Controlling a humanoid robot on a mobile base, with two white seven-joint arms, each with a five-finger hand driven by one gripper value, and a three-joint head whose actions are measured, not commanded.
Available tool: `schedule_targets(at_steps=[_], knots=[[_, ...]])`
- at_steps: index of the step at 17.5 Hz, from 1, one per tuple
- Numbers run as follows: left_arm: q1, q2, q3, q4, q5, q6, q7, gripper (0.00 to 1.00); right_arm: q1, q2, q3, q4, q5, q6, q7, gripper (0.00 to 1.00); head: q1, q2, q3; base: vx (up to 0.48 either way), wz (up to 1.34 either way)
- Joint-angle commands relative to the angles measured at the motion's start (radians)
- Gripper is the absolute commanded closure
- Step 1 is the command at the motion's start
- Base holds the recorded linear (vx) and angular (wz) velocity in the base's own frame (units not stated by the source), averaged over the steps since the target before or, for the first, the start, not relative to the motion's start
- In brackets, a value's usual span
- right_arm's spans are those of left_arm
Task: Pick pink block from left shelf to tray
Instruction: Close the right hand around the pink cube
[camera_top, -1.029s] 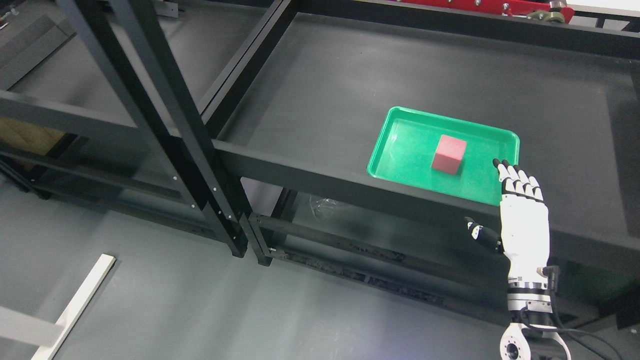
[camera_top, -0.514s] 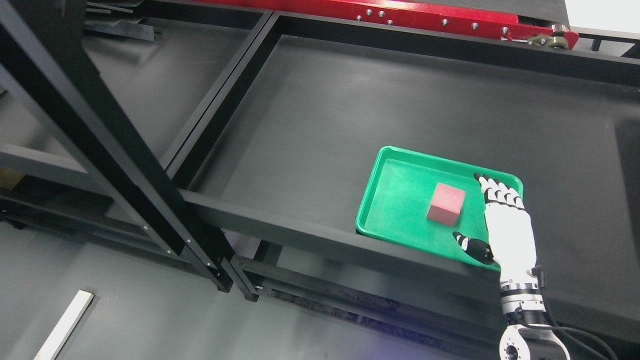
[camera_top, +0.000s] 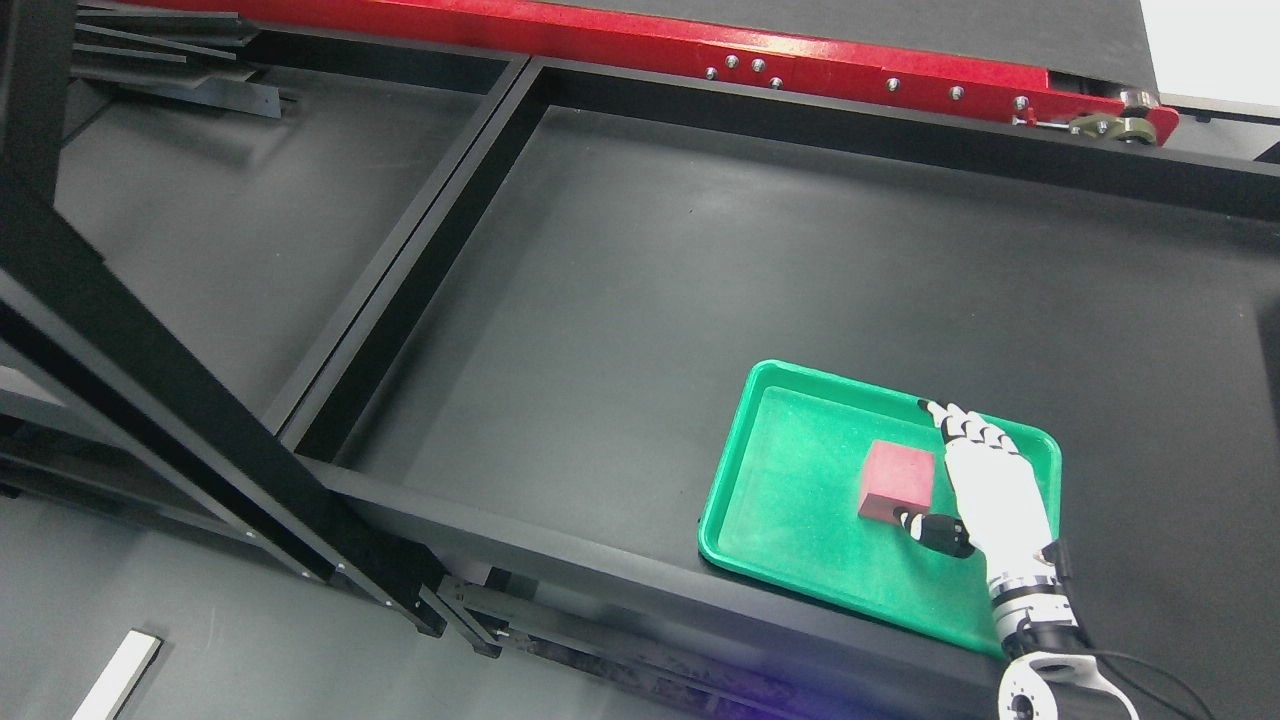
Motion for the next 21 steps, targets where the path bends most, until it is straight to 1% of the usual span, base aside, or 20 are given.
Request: schedule_targets(at_steps=[1, 8, 16, 18, 19, 21], knots=[[0.000, 0.017, 0.000, -0.017, 0.008, 0.001, 0.000, 0.00, 0.002, -0.017, -0.003, 0.015, 0.018, 0.010, 0.049, 0.12, 0.0000, 0.000, 0.000, 0.132, 0.01], [0.000, 0.017, 0.000, -0.017, 0.008, 0.001, 0.000, 0.00, 0.002, -0.028, 0.022, 0.027, 0.022, 0.000, 0.054, 0.12, 0.0000, 0.000, 0.000, 0.079, 0.02], [0.000, 0.017, 0.000, -0.017, 0.008, 0.001, 0.000, 0.00, 0.001, -0.038, 0.046, 0.061, 0.026, -0.001, 0.054, 0.12, 0.0000, 0.000, 0.000, 0.001, 0.00], [0.000, 0.017, 0.000, -0.017, 0.008, 0.001, 0.000, 0.00, -0.004, -0.043, 0.050, 0.082, 0.049, -0.001, 0.054, 0.20, 0.0000, 0.000, 0.000, 0.000, 0.00], [-0.001, 0.017, 0.000, -0.017, 0.008, 0.001, 0.000, 0.00, -0.006, -0.041, 0.054, 0.088, 0.052, -0.001, 0.054, 0.25, 0.0000, 0.000, 0.000, 0.000, 0.00], [0.000, 0.017, 0.000, -0.017, 0.008, 0.001, 0.000, 0.00, -0.010, -0.040, 0.056, 0.092, 0.051, -0.001, 0.050, 0.42, 0.0000, 0.000, 0.000, 0.000, 0.00]])
